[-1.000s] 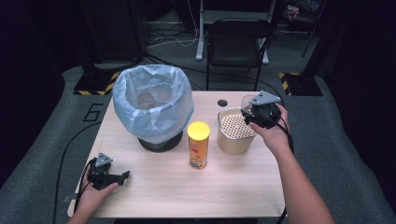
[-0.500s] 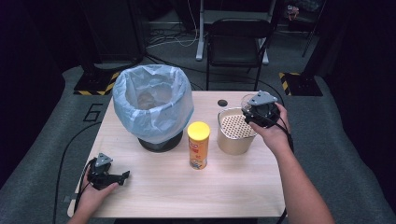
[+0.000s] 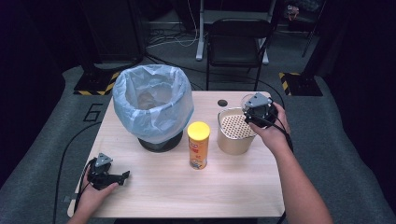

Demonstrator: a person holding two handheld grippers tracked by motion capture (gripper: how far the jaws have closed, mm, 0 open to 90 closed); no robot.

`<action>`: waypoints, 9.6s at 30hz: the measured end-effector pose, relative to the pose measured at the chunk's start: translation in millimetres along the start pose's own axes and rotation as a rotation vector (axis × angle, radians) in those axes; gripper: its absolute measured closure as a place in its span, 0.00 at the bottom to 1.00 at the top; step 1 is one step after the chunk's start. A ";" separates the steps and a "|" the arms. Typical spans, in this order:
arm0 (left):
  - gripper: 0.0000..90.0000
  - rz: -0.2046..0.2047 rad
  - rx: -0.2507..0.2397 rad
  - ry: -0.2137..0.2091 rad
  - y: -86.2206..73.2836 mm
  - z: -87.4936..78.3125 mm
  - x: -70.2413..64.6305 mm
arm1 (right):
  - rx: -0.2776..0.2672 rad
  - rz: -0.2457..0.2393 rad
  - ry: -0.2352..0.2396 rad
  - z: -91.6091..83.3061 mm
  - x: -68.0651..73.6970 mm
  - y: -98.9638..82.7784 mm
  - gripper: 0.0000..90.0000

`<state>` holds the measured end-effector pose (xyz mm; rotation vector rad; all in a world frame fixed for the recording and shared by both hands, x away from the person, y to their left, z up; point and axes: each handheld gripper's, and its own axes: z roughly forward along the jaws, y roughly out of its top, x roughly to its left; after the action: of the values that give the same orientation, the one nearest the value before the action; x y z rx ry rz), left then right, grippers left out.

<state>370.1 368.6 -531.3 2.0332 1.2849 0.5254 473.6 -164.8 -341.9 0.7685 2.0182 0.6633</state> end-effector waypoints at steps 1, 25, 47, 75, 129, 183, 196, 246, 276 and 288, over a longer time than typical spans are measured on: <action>0.01 0.002 0.001 0.000 0.0 -0.1 0.1 | 0.000 -0.017 -0.008 0.9 0.2 -0.3 0.44; 0.01 -0.003 0.008 -0.003 -0.1 -0.5 -0.3 | 0.082 -0.194 -0.101 10.6 12.3 -8.1 0.46; 0.01 0.004 0.012 -0.004 -0.3 -0.9 0.0 | 0.086 -0.273 -0.124 15.7 22.2 -6.7 0.46; 0.01 0.003 -0.014 0.010 -0.7 1.0 -0.4 | 0.174 -0.606 -0.247 31.5 43.6 -0.8 0.47; 0.01 0.002 -0.015 0.008 -1.0 0.9 -0.7 | 0.290 -1.458 -0.443 34.9 67.3 -16.4 0.47; 0.01 0.001 -0.013 0.005 -0.9 0.5 -0.6 | 0.204 -1.148 -0.366 19.4 55.5 4.3 0.47; 0.01 0.006 -0.009 0.006 -1.0 0.1 -0.4 | 0.170 -0.996 -0.344 11.8 50.3 11.8 0.47; 0.01 0.000 -0.004 0.003 -1.5 -0.5 -1.1 | -0.031 0.233 0.339 -24.1 -15.5 68.1 0.47; 0.01 0.002 0.009 -0.004 -1.0 -1.5 -0.5 | -0.137 0.246 0.451 -39.1 10.0 198.5 0.46; 0.01 0.008 0.007 -0.001 -0.8 -1.3 0.0 | -0.142 0.213 0.492 -21.4 46.1 240.4 0.46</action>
<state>368.7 369.2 -530.9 2.0449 1.2798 0.5244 499.7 26.0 -189.3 0.7965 2.3094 1.2011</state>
